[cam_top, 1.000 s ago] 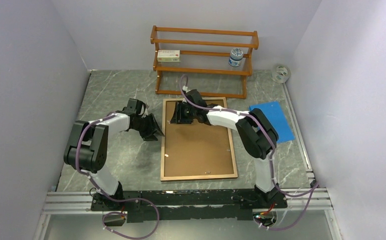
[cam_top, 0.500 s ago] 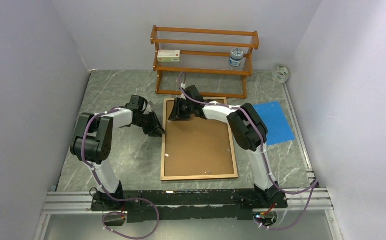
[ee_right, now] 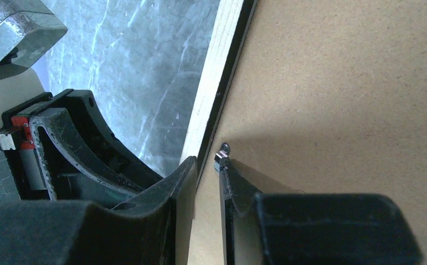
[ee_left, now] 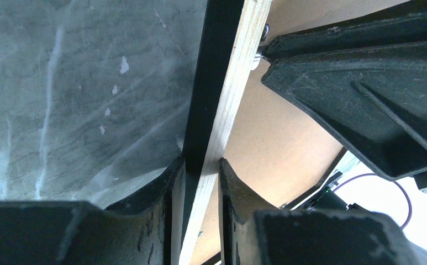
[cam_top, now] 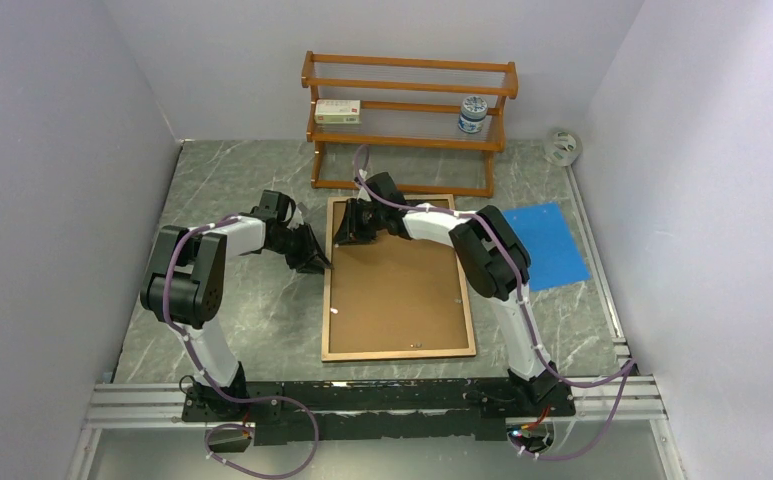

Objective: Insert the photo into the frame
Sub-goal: Install the photo frame at the center of the board.

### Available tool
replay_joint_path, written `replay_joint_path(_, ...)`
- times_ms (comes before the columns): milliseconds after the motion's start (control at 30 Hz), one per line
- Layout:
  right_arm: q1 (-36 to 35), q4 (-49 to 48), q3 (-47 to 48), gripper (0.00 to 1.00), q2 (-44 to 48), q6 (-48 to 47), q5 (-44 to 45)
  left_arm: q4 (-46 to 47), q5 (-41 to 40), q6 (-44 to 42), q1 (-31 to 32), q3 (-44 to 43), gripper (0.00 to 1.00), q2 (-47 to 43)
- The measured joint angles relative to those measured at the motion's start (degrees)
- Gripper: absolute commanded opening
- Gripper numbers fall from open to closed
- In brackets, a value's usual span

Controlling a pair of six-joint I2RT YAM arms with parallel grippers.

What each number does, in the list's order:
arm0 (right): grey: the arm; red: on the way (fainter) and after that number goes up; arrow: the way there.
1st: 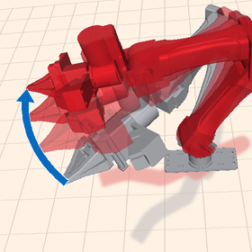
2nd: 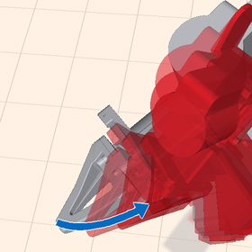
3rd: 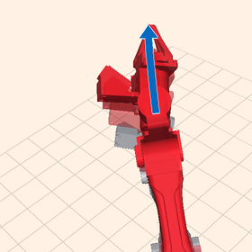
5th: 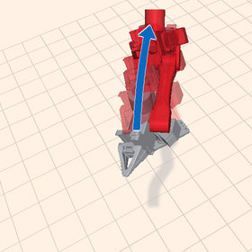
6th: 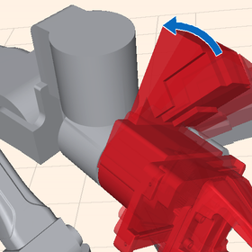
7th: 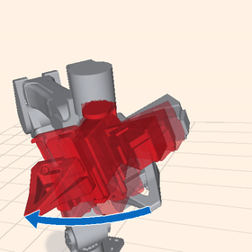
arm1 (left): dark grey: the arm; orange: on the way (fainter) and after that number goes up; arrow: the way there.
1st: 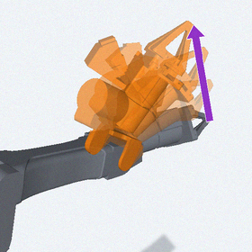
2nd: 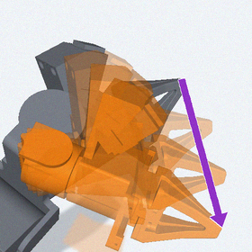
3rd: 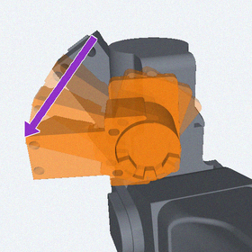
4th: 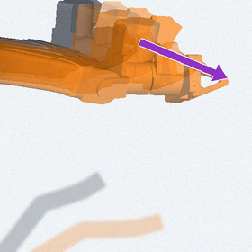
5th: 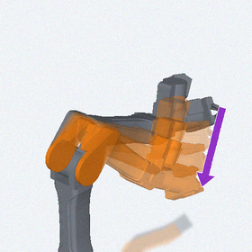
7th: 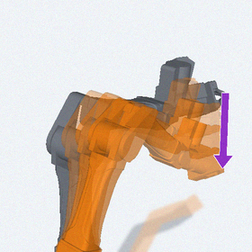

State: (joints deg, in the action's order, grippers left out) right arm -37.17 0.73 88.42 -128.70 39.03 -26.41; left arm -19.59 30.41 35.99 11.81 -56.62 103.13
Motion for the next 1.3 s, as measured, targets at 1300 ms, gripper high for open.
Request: replay_joint_path(1300,2.29,-4.0,-8.17,0.51,16.09,1.09,17.68,-4.07,-3.32,-0.96,0.0,-4.24,0.58,-0.02)
